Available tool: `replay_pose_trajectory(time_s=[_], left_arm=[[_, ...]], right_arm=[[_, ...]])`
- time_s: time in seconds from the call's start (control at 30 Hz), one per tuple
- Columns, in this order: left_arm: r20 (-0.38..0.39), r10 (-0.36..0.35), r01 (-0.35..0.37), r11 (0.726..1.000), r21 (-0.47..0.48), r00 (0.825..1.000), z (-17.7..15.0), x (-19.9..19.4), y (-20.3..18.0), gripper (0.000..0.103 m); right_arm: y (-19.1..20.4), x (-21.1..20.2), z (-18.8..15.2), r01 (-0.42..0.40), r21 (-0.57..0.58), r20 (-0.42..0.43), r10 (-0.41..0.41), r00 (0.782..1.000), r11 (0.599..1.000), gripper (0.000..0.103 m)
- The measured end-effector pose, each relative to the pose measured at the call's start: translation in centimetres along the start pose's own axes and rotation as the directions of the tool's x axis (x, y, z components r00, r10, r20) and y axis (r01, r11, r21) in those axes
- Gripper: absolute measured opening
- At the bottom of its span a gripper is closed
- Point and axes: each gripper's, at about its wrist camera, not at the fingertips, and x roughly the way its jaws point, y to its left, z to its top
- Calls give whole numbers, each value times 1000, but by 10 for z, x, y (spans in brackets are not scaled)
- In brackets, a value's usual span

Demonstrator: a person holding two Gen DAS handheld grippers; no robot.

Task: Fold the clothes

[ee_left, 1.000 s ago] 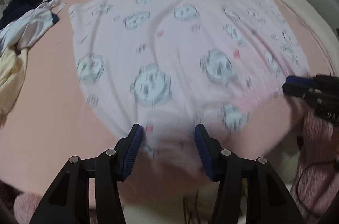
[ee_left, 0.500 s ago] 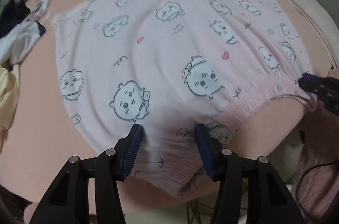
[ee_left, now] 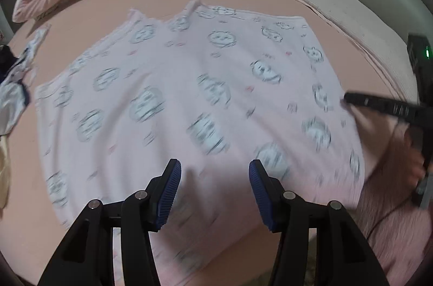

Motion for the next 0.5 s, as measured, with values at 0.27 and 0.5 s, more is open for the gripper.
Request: replay_pose_trajectory(time_s=[0.27, 0.5], left_arm=[[-13, 21, -23, 995, -101, 1000, 12, 30, -2, 49], [-6, 23, -23, 990, -141, 1000, 7, 27, -2, 49]], right_arm=[[-18, 18, 3, -211, 84, 41, 209, 977, 974, 38], [-20, 24, 10, -182, 92, 71, 176, 982, 979, 2]])
